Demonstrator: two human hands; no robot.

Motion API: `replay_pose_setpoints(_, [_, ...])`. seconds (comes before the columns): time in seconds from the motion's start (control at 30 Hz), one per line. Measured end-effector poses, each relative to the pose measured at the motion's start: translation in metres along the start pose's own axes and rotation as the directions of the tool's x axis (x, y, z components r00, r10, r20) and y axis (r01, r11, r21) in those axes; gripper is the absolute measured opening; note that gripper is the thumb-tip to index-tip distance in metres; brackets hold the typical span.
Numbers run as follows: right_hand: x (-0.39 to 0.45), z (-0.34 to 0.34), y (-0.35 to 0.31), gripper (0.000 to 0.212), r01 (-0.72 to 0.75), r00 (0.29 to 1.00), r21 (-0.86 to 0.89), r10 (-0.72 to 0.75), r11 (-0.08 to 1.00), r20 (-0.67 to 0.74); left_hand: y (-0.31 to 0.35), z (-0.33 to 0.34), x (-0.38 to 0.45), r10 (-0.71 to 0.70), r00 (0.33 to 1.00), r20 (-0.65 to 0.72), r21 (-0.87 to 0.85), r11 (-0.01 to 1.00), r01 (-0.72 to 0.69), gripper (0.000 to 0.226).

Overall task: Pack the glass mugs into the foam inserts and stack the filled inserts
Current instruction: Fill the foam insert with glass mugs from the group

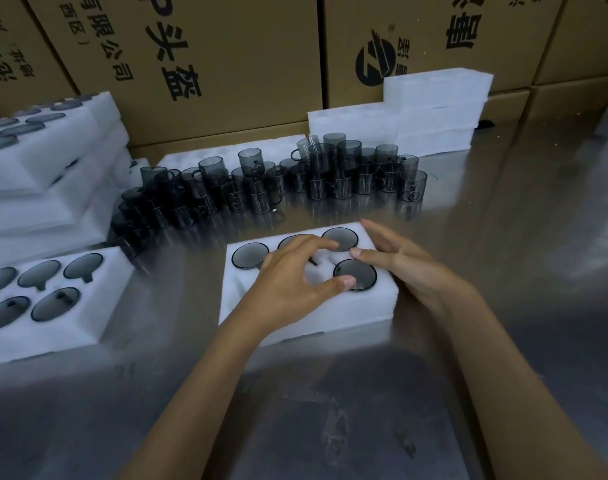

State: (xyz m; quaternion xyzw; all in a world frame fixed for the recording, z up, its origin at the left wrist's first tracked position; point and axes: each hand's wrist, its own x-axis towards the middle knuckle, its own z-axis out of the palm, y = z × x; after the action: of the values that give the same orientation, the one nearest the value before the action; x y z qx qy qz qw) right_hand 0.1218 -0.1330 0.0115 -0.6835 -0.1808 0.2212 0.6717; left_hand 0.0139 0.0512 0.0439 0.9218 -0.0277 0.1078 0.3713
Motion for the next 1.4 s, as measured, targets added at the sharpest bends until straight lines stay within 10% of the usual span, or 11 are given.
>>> replay_pose_setpoints(0.1, [0.008, 0.004, 0.005, 0.041, 0.046, 0.974, 0.118, -0.019, 0.992, -0.225, -0.002, -0.023, 0.02, -0.044, 0.997, -0.058, -0.238, 0.971, 0.029, 0.02])
replay_pose_setpoints(0.27, [0.028, 0.013, 0.01, 0.007, 0.101, 0.86, -0.002, -0.088, 0.995, -0.502, -0.038, -0.074, 0.103, -0.116, 0.944, -0.308, 0.017, 0.992, 0.127, 0.033])
replay_pose_setpoints(0.63, [0.05, 0.004, 0.024, 0.015, 0.134, 0.841, -0.098, -0.165, 0.986, -0.516, -0.112, -0.076, 0.243, -0.434, 0.849, -0.301, 0.163, 0.854, 0.495, 0.075])
replay_pose_setpoints(0.97, [0.049, 0.0, 0.019, 0.016, 0.115, 0.846, 0.001, -0.097, 0.993, -0.524, -0.128, -0.07, 0.241, -0.236, 0.804, -0.546, 0.196, 0.897, 0.397, 0.015])
replay_pose_setpoints(1.2, [0.038, 0.005, 0.005, 0.019, 0.091, 0.851, -0.005, -0.08, 0.996, -0.52, -0.078, -0.08, 0.175, -0.156, 0.878, -0.453, -0.022, 0.986, 0.164, 0.02])
replay_pose_setpoints(1.4, [0.01, 0.018, -0.033, 0.019, 0.383, 0.825, -0.151, -0.411, 0.911, -0.389, -0.016, -0.086, 0.079, 0.048, 0.998, 0.036, -0.158, 0.986, -0.042, 0.021])
